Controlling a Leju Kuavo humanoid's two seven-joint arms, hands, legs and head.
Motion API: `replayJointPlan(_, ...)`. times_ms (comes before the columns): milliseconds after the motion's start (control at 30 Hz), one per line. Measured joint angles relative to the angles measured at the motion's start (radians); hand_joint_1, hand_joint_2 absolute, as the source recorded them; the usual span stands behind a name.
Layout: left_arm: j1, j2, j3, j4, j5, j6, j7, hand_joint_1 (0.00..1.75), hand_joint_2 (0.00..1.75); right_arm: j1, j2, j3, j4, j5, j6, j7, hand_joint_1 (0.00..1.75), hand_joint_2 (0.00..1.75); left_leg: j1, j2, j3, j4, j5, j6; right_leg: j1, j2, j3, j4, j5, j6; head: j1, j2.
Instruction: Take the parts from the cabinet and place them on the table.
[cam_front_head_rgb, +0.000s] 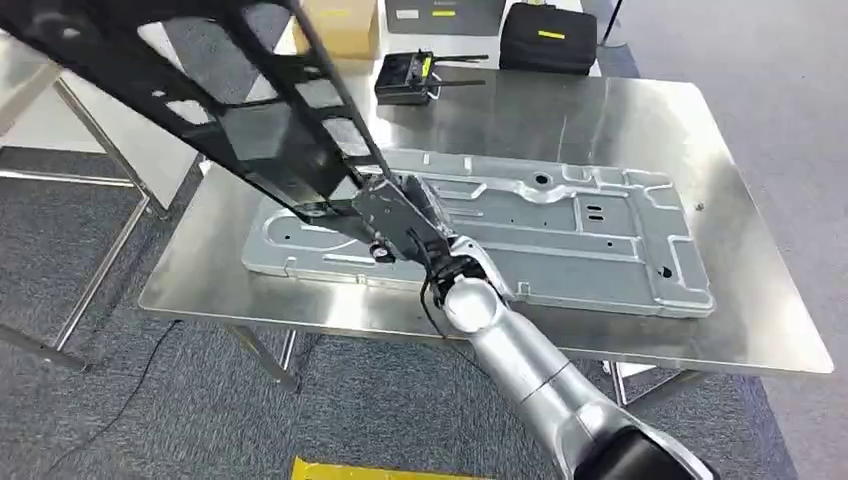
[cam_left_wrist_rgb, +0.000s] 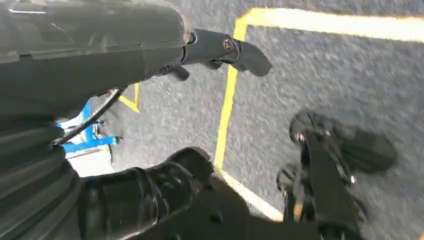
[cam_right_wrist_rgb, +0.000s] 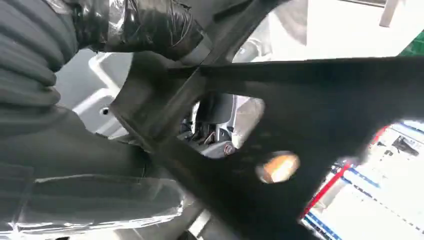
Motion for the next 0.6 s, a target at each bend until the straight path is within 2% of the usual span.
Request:
replayJointPlan(33, -0.001, 0.000, -0.001, 0.000, 0.000, 0.000, 0.000, 0.00, 1.75, -0.004, 0.000, -0.004, 0.004, 0.000, 0.000, 0.000, 1.75, 1.75, -0.001, 0.001, 0.002, -0.002, 0.000, 0.006, -0.002, -0.005, -0.008, 0.027, -0.018, 0.005, 0.002, 0.000)
replayJointPlan(67, -0.001, 0.000, -0.002, 0.000, 0.000, 0.000, 0.000, 0.00, 1.75, -0.009, 0.000, -0.006, 0.008, 0.003, 0.000, 0.000, 1.75, 1.75, -0.001, 0.001, 0.003, -0.002, -0.002, 0.012, -0.003, -0.007, -0.038, 0.093, -0.055, 0.011, 0.001, 0.000)
replayJointPlan(133, -0.001, 0.000, -0.003, 0.000, 0.000, -0.001, 0.000, 0.00, 1.75, -0.011, 0.000, -0.007, 0.016, 0.006, -0.003, 0.001, 1.75, 1.75, -0.002, 0.002, 0.003, -0.002, -0.003, 0.015, -0.007, -0.008, -0.118, 0.248, -0.117, 0.018, 0.001, 0.000)
replayJointPlan(167, -0.001, 0.000, -0.005, 0.000, 0.000, -0.002, 0.000, 0.00, 1.75, -0.011, 0.000, -0.008, 0.023, 0.015, -0.010, 0.004, 1.75, 1.75, -0.003, 0.002, 0.003, -0.002, -0.004, 0.015, -0.008, -0.008, -0.146, 0.296, -0.122, 0.019, 0.002, 0.000)
replayJointPlan(200, -0.001, 0.000, -0.005, 0.000, 0.000, -0.002, 0.000, 0.00, 1.75, -0.012, 0.000, -0.010, 0.029, 0.032, -0.022, 0.012, 1.75, 1.75, -0.002, 0.002, 0.005, -0.002, -0.005, 0.015, -0.008, -0.008, -0.150, 0.292, -0.103, 0.018, 0.002, 0.000)
replayJointPlan(233, -0.001, 0.000, -0.006, 0.000, 0.000, -0.002, 0.001, 0.00, 1.75, -0.018, 0.000, -0.012, 0.036, 0.054, -0.042, 0.022, 1.75, 1.75, -0.002, 0.002, 0.007, -0.001, -0.006, 0.014, -0.008, -0.009, -0.131, 0.242, -0.063, 0.015, 0.002, 0.000)
replayJointPlan(267, -0.001, -0.001, -0.006, 0.000, 0.000, -0.003, 0.002, 0.00, 1.75, -0.027, 0.000, -0.014, 0.043, 0.086, -0.067, 0.036, 1.75, 1.75, -0.003, 0.001, 0.010, -0.001, -0.008, 0.013, -0.007, -0.009, -0.097, 0.169, -0.020, 0.010, 0.002, 0.000)
replayJointPlan(300, -0.002, -0.001, -0.007, 0.000, 0.000, -0.003, 0.002, 0.00, 1.75, -0.043, 0.000, -0.016, 0.051, 0.124, -0.095, 0.053, 1.75, 1.75, -0.003, 0.001, 0.014, -0.002, -0.010, 0.011, -0.006, -0.011, -0.052, 0.072, 0.027, 0.003, 0.002, 0.000)
replayJointPlan(333, -0.003, -0.004, -0.008, 0.000, -0.002, -0.003, 0.003, 0.00, 1.75, -0.067, -0.001, -0.016, 0.068, 0.184, -0.135, 0.077, 1.75, 1.75, -0.003, 0.002, 0.014, -0.002, -0.011, 0.008, -0.002, -0.016, -0.026, 0.005, 0.035, -0.003, 0.002, 0.000)
replayJointPlan(367, -0.006, -0.004, -0.012, 0.000, -0.002, -0.003, 0.004, 0.00, 1.75, -0.096, -0.001, -0.017, 0.089, 0.234, -0.167, 0.098, 1.75, 1.75, -0.008, 0.002, 0.010, 0.000, -0.012, 0.002, 0.006, -0.016, -0.018, -0.011, 0.030, -0.007, 0.002, 0.000)
replayJointPlan(433, -0.007, -0.006, -0.019, 0.000, -0.005, -0.003, 0.011, 0.00, 1.75, -0.143, -0.005, -0.022, 0.137, 0.334, -0.218, 0.148, 1.75, 1.75, -0.007, 0.004, 0.013, -0.009, -0.010, -0.009, 0.009, -0.013, -0.019, -0.009, 0.029, -0.011, 0.002, 0.000)
replayJointPlan(467, -0.008, -0.007, -0.027, 0.000, -0.006, -0.003, 0.015, 0.00, 1.75, -0.161, -0.008, -0.027, 0.165, 0.392, -0.239, 0.173, 1.75, 1.75, -0.007, 0.005, 0.017, -0.015, -0.008, -0.015, 0.009, -0.012, -0.017, -0.013, 0.031, -0.016, 0.001, 0.000)
replayJointPlan(500, -0.010, -0.007, -0.031, 0.000, -0.008, -0.003, 0.019, 0.00, 1.75, -0.178, -0.011, -0.033, 0.191, 0.448, -0.257, 0.193, 1.75, 1.75, -0.008, 0.004, 0.015, -0.011, -0.013, -0.021, -0.005, -0.013, -0.005, -0.030, 0.039, -0.027, 0.000, 0.000)
replayJointPlan(533, -0.012, -0.007, -0.034, 0.000, -0.008, -0.003, 0.021, 0.00, 1.75, -0.194, -0.013, -0.039, 0.219, 0.499, -0.272, 0.211, 1.75, 1.75, -0.007, 0.004, 0.011, 0.008, -0.027, -0.022, -0.002, -0.014, 0.001, -0.039, 0.042, -0.030, 0.002, 0.000)
replayJointPlan(567, -0.013, -0.007, -0.038, 0.000, -0.009, -0.003, 0.022, 0.00, 1.75, -0.211, -0.014, -0.042, 0.247, 0.546, -0.285, 0.224, 1.75, 1.75, -0.007, 0.003, -0.012, 0.061, -0.060, -0.024, -0.002, -0.015, 0.003, -0.040, 0.043, -0.039, -0.001, 0.000)
replayJointPlan(600, -0.015, -0.007, -0.042, 0.000, -0.008, -0.003, 0.025, 0.00, 1.75, -0.222, -0.014, -0.046, 0.271, 0.576, -0.295, 0.233, 1.75, 1.75, -0.007, 0.002, -0.044, 0.128, -0.093, -0.026, -0.001, -0.014, 0.003, -0.040, 0.042, -0.040, 0.000, 0.000)
